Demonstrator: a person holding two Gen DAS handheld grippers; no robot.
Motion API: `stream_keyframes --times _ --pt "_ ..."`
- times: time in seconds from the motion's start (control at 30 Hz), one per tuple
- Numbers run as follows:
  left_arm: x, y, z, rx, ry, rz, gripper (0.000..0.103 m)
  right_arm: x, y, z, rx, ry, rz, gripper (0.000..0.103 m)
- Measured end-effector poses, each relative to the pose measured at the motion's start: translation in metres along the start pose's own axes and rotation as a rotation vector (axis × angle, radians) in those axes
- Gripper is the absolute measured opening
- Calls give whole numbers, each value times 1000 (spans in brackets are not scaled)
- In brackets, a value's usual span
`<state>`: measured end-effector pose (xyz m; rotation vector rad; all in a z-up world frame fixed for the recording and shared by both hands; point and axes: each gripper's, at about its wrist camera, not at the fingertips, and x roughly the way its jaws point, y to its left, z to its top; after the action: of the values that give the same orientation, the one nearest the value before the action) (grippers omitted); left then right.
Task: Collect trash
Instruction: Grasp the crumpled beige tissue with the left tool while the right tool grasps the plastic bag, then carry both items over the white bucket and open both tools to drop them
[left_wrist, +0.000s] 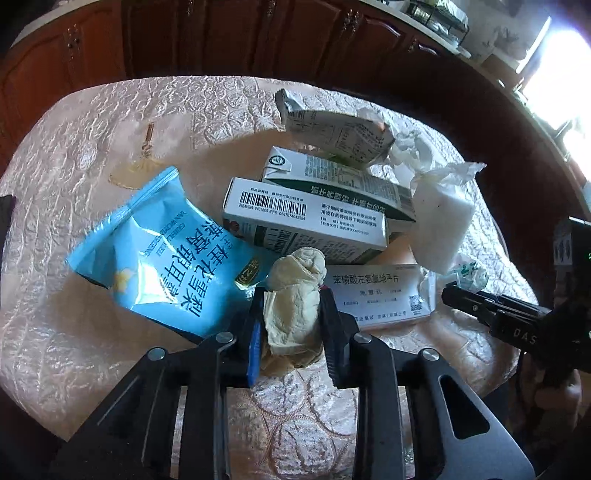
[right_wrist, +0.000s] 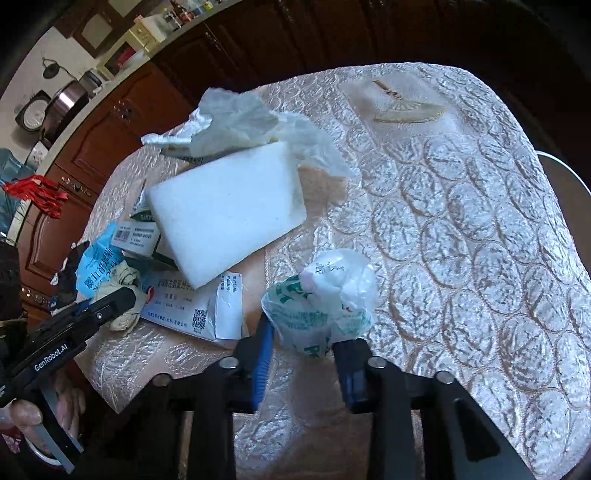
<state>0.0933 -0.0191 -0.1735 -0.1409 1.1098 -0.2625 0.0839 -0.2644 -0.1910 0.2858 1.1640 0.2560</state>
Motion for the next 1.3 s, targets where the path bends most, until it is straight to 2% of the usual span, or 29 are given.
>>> stream_keyframes --times 0.13,0.4,0.57,0.8,1.3 --pt "-19 -7 -1 23 -28 -13 22 -23 -5 2 -10 -40 0 17" --pt "-68 -41 5 108 -120 -53 22 -85 5 8 -42 -168 17 17" --pt "-81 -68 19 148 -160 -73 22 -111 14 9 -64 -225 21 17" --pt "-87 -111 38 218 -209 -91 22 -142 9 12 -53 -291 -14 17" --pt "-68 -207 73 344 -243 -99 22 -187 -57 17 78 -374 -141 17"
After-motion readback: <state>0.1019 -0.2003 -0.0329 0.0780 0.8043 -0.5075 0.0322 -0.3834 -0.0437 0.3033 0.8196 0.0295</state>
